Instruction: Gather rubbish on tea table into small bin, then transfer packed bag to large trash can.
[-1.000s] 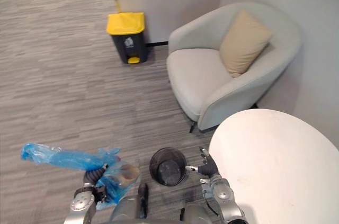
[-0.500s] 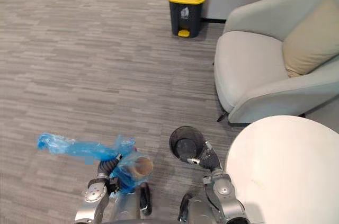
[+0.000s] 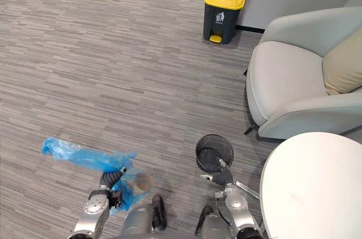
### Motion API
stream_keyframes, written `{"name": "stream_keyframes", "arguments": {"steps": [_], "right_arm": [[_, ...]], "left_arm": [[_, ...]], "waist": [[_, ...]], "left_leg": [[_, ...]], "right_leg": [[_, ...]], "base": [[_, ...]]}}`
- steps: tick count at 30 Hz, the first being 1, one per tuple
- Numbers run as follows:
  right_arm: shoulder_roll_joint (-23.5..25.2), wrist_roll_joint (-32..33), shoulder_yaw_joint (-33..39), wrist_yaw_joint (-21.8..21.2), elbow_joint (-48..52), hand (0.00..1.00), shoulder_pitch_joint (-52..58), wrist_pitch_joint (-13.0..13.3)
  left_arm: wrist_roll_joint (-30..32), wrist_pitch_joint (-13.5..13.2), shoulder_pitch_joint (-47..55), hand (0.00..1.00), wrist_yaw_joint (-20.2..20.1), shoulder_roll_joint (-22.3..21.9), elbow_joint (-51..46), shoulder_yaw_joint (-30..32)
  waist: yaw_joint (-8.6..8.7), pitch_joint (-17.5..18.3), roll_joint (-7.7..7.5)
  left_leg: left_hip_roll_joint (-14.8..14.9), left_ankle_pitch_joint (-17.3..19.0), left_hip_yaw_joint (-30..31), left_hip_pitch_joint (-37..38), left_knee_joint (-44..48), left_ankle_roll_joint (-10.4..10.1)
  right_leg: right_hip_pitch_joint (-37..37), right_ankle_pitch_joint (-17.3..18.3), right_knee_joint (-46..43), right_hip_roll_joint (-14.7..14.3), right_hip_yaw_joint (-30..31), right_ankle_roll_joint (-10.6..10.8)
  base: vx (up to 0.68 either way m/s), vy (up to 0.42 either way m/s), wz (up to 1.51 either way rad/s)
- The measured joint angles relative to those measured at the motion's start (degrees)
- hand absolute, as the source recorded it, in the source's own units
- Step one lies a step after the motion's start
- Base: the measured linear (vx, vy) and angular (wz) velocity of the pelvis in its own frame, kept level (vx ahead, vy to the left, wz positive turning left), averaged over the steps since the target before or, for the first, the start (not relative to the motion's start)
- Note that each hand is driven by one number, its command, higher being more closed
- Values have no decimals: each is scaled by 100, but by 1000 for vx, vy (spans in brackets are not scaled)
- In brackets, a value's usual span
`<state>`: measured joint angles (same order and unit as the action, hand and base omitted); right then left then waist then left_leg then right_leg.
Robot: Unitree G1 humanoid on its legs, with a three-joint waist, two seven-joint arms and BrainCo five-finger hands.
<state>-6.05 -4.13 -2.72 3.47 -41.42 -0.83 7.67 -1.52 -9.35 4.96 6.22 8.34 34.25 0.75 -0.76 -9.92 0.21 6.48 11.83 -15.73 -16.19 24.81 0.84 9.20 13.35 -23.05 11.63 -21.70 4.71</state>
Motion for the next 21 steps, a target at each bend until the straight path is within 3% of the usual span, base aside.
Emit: {"name": "stream_keyframes", "arguments": {"steps": [2, 4, 5, 6, 8, 10, 12, 13, 15, 17, 19, 21], "right_arm": [[5, -1, -1, -6, -72, 0, 31, -57], [5, -1, 3, -6, -72, 0, 21, -77], [-8, 0, 3, -9, -92, 0, 1, -77], [4, 0, 0, -15, -118, 0, 22, -78], [46, 2, 2, -39, -198, 0, 43, -79], [60, 2, 6, -43, -228, 0, 5, -74], [1, 3, 44, -42, -316, 0, 10, -76], [-7, 3, 107, -39, -392, 0, 65, -113], [-51, 4, 238, -36, -393, 0, 189, -146], [-119, 4, 275, -32, -382, 0, 194, -155], [-92, 4, 273, -38, -337, 0, 136, -165], [-50, 5, 260, -33, -61, 0, 238, -177]], "left_arm": [[-4, 6, 85, 100, -1, 7, 0, -1], [-6, 7, 147, 100, -1, 28, -2, 2], [-10, 14, 158, 100, 0, 31, -1, 11], [-10, 15, 168, 100, 0, 44, -2, 34], [-14, 14, 158, 100, 4, 86, 1, 100], [-13, 18, 119, 100, 4, 142, 14, 164], [-13, 22, 21, 100, -3, 124, 83, 162], [-12, 22, 9, 100, -4, 129, 128, 165], [-9, 20, -2, 100, -10, 96, 133, 164], [-9, 11, 6, 100, -12, 74, 122, 174], [-9, 16, 15, 100, -9, 10, 120, 222], [-10, 30, 96, 100, -20, -150, -13, 276]], "waist": [[9, -10, -104], [11, -14, -185], [27, -40, -195], [81, -60, -169], [181, -123, -101], [175, -122, -229], [268, -133, -237], [310, -106, -283], [345, -60, -285], [312, -7, -26], [298, -26, 65], [285, -27, 147]], "left_leg": [[-164, 194, 38, 24, 139, 66], [-365, 306, 75, 79, 140, 138], [-423, 348, 113, 121, 147, 217], [-455, 392, 272, 262, 132, 290], [-401, 440, 540, 415, 68, 355], [-440, 442, 606, 582, -148, 360], [-467, 470, 729, 746, -327, 317], [-572, 503, 795, 961, -440, 195], [-651, 698, 1007, 1221, -431, 53], [-468, 722, 1095, 1282, -419, -69], [-295, 533, 1072, 1160, 148, -440], [101, 89, 965, 862, 1796, -892]], "right_leg": [[12, 222, -388, 254, 41, 113], [32, 184, -667, 432, 160, 128], [233, 47, -1115, 485, 478, -38], [745, -396, -2113, 443, 970, -501], [910, 10, -1979, 67, 1193, -167], [1152, 32, -1318, -242, 1153, -149], [1307, -165, -387, -544, 989, -112], [1268, -547, 359, -703, 1073, -193], [1132, -1305, 387, -752, 1235, -625], [1078, -1084, 296, -867, 1055, -726], [823, -904, 353, -966, 956, -804], [93, -746, 622, -1196, 895, -915]], "base": [[3, 86, 18], [84, 102, 24], [210, 172, 33], [184, 148, 44], [207, 63, 50], [247, -15, 30], [338, -46, 43], [301, -42, 46], [394, -93, 56], [501, -134, 30], [519, -156, 14], [474, -118, 4]]}}
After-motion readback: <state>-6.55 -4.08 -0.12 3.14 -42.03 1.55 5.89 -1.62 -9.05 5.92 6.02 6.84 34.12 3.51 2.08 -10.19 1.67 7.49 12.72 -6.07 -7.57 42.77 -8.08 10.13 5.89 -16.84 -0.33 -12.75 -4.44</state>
